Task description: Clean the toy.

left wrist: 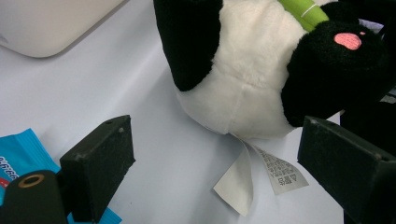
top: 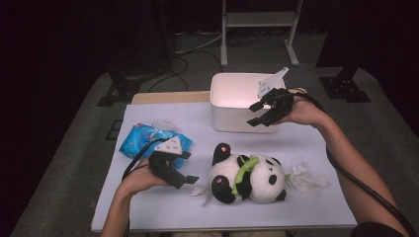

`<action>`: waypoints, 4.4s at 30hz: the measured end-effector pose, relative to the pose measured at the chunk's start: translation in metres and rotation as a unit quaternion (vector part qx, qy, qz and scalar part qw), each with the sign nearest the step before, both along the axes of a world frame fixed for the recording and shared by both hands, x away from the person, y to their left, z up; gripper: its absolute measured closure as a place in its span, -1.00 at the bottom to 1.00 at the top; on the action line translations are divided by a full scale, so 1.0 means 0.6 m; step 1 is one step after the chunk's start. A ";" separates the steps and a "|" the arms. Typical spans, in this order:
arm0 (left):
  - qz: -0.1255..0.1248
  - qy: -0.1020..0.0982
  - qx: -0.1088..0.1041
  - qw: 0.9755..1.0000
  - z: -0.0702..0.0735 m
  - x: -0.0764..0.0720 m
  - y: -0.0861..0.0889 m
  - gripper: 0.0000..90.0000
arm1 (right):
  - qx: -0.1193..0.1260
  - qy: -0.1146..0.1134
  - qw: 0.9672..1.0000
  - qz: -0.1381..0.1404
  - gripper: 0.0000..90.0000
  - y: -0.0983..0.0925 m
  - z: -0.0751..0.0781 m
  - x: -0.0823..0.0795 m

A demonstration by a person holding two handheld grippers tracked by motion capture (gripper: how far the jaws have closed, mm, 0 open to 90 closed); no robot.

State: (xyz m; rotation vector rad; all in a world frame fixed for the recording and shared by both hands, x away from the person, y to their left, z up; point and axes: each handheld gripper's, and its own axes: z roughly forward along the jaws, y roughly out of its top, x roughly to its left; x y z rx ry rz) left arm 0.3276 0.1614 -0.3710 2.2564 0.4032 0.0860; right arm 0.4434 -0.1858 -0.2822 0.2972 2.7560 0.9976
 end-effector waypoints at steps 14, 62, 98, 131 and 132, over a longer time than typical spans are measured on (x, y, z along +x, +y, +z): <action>0.000 0.004 0.001 1.000 -0.004 0.000 0.001 -0.78 | -0.008 0.002 1.000 -0.005 -0.02 0.011 -0.002 0.037; 0.003 0.011 -0.005 1.000 -0.005 0.004 0.013 -0.78 | -0.054 0.020 0.998 -0.009 0.74 0.037 -0.057 0.107; 0.000 0.019 -0.005 1.000 -0.013 0.005 0.006 -0.78 | -0.047 0.054 0.996 0.045 0.93 0.041 -0.054 0.051; -0.016 0.018 0.006 1.000 -0.018 0.008 -0.010 -0.78 | -0.043 0.053 0.994 0.085 0.93 0.055 -0.054 -0.055; -0.015 0.018 0.005 1.000 -0.018 0.008 -0.010 -0.78 | -0.043 0.053 0.994 0.086 0.93 0.056 -0.055 -0.058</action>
